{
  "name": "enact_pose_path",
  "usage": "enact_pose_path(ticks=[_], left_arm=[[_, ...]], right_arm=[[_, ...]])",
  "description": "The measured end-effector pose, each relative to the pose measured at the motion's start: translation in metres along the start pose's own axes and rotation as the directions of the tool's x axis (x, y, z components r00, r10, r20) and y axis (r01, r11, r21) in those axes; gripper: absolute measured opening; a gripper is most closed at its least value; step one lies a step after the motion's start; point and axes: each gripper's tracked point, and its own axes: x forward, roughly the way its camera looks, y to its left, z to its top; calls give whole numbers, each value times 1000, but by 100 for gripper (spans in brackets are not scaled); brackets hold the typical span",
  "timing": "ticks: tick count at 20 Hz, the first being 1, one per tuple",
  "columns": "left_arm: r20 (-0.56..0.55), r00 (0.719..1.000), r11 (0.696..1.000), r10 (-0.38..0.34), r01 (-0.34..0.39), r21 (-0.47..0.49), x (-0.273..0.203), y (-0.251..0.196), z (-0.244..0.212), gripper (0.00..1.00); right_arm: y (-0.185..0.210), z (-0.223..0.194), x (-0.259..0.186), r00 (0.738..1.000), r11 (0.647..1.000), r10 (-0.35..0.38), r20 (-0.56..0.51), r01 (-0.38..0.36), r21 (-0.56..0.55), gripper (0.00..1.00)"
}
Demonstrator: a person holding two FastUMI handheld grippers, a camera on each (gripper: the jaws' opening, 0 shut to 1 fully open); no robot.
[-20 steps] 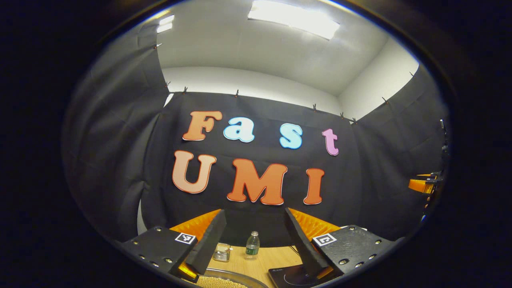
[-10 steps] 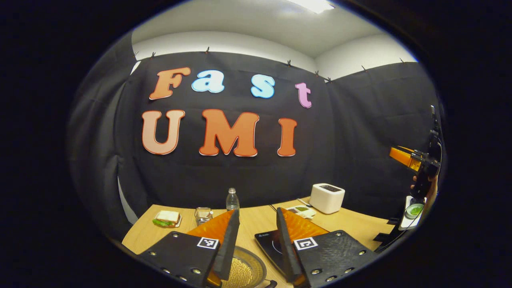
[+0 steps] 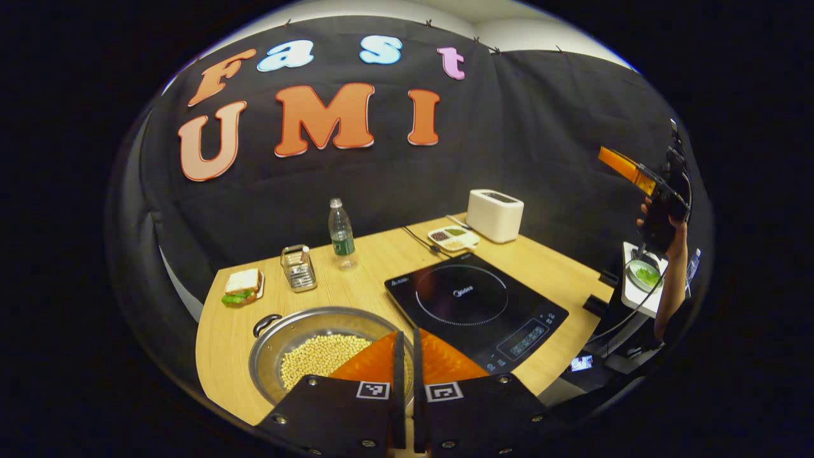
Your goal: First push the handle of the pot to place it horizontally, then grasp the pot with both hands and set it on the induction cooktop.
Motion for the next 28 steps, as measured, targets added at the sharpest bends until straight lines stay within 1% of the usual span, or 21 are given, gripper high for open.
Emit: enact_pose_path(ticks=[1, 4, 7, 10, 14, 16, 17, 19, 22, 24, 26, 28], left_arm=[[-40, 999, 1000, -5, 6, 19, 0, -1, -14, 8], [-148, 988, 996, -35, 47, 75, -7, -14, -45, 7], [-269, 963, 991, -33, 67, 118, -13, -16, -75, 8], [-362, 931, 987, -42, 95, 132, -21, -15, -105, 7], [-460, 887, 990, -30, 88, 106, -33, -7, -137, 7], [-486, 874, 994, -9, 63, 94, -31, 2, -147, 7], [-494, 869, 995, -12, 58, 79, -30, 1, -153, 7], [-516, 856, 996, -28, 66, 54, -22, -4, -163, 7], [-557, 831, 995, -17, 69, 72, -10, -6, -180, 7], [-575, 818, 996, -26, 67, 51, 3, -11, -188, 7], [-576, 817, 998, -40, 59, 13, 15, -15, -189, 7], [-564, 824, 998, -54, 52, -19, 25, -18, -184, 7]], right_arm=[[1, -3, 1, 1000, 1000, 3, -7, -3, -2, 95], [2, -11, 2, 1000, 1000, 4, -22, -4, -8, 95], [4, -16, 4, 1000, 1000, 2, -28, -2, -6, 95], [7, -23, 3, 999, 1000, 10, -38, -10, -3, 95], [12, -35, 4, 997, 999, 30, -65, -30, 15, 95], [17, -40, 5, 996, 998, 50, -77, -47, 38, 95], [16, -42, 7, 995, 998, 50, -83, -46, 43, 95], [14, -47, 7, 995, 998, 45, -92, -42, 42, 95], [10, -53, 3, 993, 999, 34, -114, -31, 33, 95], [4, -56, 0, 992, 1000, 21, -126, -18, 22, 95], [-2, -60, -2, 991, 1000, 6, -136, -4, 11, 95], [-7, -62, -3, 989, 1000, -6, -145, 6, 1, 95]])
